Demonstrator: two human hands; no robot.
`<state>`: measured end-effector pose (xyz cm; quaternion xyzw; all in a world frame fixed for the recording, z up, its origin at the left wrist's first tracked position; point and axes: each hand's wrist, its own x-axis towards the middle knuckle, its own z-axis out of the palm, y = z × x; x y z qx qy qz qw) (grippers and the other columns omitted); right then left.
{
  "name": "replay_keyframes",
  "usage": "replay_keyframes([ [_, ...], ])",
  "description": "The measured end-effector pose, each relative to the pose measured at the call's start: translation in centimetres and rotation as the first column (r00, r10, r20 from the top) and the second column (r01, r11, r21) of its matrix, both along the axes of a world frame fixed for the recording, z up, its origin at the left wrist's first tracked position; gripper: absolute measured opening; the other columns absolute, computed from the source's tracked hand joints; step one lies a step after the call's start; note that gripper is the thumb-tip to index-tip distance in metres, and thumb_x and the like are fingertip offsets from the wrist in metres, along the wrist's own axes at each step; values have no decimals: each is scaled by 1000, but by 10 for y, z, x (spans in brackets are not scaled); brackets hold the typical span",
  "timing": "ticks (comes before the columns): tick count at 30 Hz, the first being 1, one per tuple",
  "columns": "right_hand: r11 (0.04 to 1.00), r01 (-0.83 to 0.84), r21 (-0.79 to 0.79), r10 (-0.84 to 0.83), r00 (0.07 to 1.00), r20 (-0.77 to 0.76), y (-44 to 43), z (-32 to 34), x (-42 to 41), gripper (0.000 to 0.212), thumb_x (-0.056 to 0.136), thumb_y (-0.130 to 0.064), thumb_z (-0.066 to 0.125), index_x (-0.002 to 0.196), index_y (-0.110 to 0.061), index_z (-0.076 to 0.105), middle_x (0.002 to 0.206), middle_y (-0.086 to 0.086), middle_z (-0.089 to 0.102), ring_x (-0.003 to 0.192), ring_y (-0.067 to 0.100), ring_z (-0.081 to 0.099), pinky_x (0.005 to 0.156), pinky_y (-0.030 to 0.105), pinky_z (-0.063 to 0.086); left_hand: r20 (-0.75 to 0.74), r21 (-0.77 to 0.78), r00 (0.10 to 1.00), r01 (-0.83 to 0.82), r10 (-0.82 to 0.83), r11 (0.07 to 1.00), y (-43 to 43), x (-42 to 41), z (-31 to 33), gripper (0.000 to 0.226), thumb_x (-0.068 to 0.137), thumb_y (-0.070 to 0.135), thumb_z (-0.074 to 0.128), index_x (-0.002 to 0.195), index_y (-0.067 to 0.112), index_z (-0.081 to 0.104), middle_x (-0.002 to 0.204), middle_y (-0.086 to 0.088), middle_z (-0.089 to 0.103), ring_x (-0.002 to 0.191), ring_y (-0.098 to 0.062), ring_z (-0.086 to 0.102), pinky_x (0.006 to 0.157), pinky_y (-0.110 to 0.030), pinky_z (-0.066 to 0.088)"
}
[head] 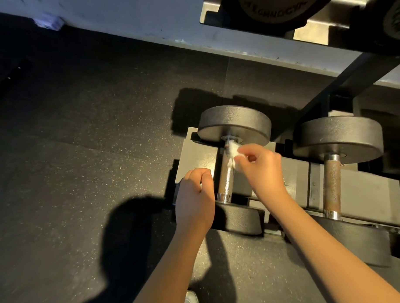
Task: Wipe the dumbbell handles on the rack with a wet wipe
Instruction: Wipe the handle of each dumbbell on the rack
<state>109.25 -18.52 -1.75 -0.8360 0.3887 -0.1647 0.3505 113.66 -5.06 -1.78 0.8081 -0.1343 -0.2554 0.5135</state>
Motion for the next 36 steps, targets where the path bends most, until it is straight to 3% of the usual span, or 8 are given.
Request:
replay_keyframes([
  [4, 996, 80, -50, -78, 996, 40, 8, -13, 8, 9, 84, -10, 68, 90, -8, 75, 86, 3, 64, 79, 14, 57, 66, 13, 38, 5, 3, 1000, 0, 0, 1000, 0, 0, 0, 31, 101, 26, 37, 76, 40, 46, 82, 15, 52, 74, 7, 47, 67, -9, 33],
  [10, 950, -310, 48, 313, 926, -210, 3, -1, -19, 11, 79, -12, 75, 89, -8, 76, 83, -7, 59, 76, 9, 55, 69, 11, 38, 40, -27, 999, -12, 13, 1000, 1, 0, -1, 32, 101, 23, 38, 75, 40, 46, 81, 16, 51, 76, 6, 47, 70, -10, 36],
  [16, 958, -187, -216, 190, 982, -7, 1, -12, -6, 3, 82, -4, 70, 81, -4, 73, 82, 7, 62, 74, 14, 55, 67, 19, 43, 108, 3, 994, 6, -6, 1000, 1, 1, -9, 23, 102, 24, 37, 84, 29, 51, 81, 13, 51, 73, 5, 46, 66, -7, 37],
  [19, 941, -316, -119, 307, 947, -92, 7, -13, -19, 7, 80, -6, 73, 86, -5, 76, 82, 3, 61, 72, 15, 56, 66, 10, 39, 148, -30, 989, 6, -1, 1000, 2, 2, -13, 21, 101, 21, 39, 87, 26, 53, 82, 13, 53, 77, 3, 49, 69, -8, 37],
  [22, 896, -445, -20, 429, 874, -228, -3, -3, -21, 12, 80, -9, 75, 91, -7, 76, 89, 3, 65, 79, 17, 60, 74, 20, 46, 161, -69, 987, -4, 15, 998, 2, 1, -18, 24, 100, 24, 37, 88, 21, 58, 82, 11, 55, 81, 0, 51, 71, -15, 39],
  [29, 930, -246, -272, 243, 969, -44, 1, -10, -1, 4, 80, -5, 72, 83, -4, 74, 86, 9, 64, 76, 16, 59, 70, 17, 42, 178, -115, 983, -20, 41, 993, 2, 1, -23, 25, 99, 21, 40, 92, 13, 62, 84, 9, 57, 83, -5, 53, 71, -16, 41],
  [33, 910, -392, -137, 372, 915, -155, 2, -8, -17, 4, 76, -6, 77, 80, -4, 75, 83, 7, 64, 73, 16, 58, 69, 30, 50, 152, -109, 986, -45, 61, 993, 0, 1, -23, 23, 100, 20, 40, 94, 14, 62, 88, 13, 55, 89, -10, 54, 74, -14, 39],
  [36, 871, -490, 33, 480, 835, -268, -1, 0, -27, 7, 78, -7, 75, 85, -6, 76, 89, 2, 66, 81, 14, 62, 80, 26, 51, 122, -57, 992, -33, 40, 998, -1, 2, -20, 22, 101, 22, 42, 109, 17, 62, 94, 18, 51, 96, -7, 52, 76, -9, 35],
])
